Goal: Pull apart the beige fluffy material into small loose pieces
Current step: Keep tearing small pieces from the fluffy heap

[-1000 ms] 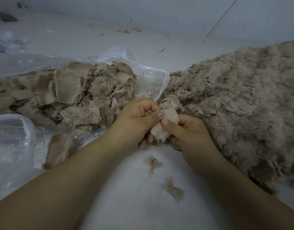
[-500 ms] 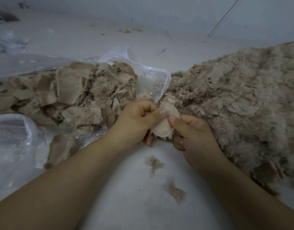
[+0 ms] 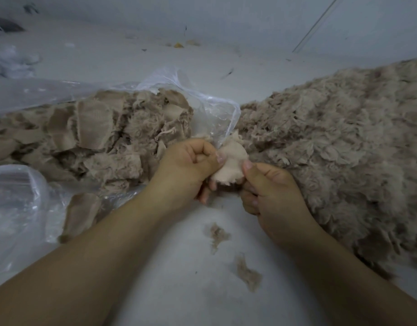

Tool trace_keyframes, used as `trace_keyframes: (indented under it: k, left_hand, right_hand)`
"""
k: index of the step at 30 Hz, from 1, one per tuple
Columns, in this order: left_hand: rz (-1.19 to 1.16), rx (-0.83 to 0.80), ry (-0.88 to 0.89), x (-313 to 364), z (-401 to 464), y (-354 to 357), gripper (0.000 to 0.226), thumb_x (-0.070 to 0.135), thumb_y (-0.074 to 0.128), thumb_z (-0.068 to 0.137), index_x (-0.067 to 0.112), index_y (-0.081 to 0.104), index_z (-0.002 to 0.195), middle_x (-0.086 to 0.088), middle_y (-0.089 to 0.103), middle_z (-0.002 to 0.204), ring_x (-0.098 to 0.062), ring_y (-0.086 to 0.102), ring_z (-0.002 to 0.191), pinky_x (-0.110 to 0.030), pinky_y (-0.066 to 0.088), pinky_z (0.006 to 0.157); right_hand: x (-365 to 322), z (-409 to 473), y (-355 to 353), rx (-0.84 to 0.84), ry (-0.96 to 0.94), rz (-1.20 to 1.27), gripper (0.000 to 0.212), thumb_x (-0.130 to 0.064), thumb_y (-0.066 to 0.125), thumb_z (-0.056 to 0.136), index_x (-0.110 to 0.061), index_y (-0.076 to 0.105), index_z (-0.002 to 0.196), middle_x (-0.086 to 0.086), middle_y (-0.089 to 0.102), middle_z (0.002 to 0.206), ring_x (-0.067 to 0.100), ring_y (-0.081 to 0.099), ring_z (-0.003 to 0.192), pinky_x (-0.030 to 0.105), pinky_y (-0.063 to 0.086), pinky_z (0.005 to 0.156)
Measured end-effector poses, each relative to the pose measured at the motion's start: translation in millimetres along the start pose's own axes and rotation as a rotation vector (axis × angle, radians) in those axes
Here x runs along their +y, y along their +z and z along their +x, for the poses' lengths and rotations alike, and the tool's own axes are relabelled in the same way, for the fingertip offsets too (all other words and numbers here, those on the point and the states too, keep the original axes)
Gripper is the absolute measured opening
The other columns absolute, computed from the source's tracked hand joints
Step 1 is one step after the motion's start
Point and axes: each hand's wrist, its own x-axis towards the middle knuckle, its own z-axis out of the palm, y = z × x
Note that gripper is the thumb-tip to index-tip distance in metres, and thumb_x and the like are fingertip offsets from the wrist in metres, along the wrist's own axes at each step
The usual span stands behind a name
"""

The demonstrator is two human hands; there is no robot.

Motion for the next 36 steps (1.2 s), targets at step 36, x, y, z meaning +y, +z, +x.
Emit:
trace_keyframes:
  k: [36]
  left_hand:
    - [-0.062,-0.391,-0.12,7.4,-7.4,-0.3,0.016,0.018,0.064,0.084,0.01,0.068,0.071,-0.009,0.053,0.047,-0.012,0.042,0.03,-0.015,0.031,0.032]
  right_hand:
    - [-2.4,-5.3,0.9,-0.173,-0.061,-0.083,0.021,0.002,0.059,0.091,-0.006,0.07,0.107,0.024,0.072,0.093,0.038,0.071,0.083,0.044,0.059,0.071]
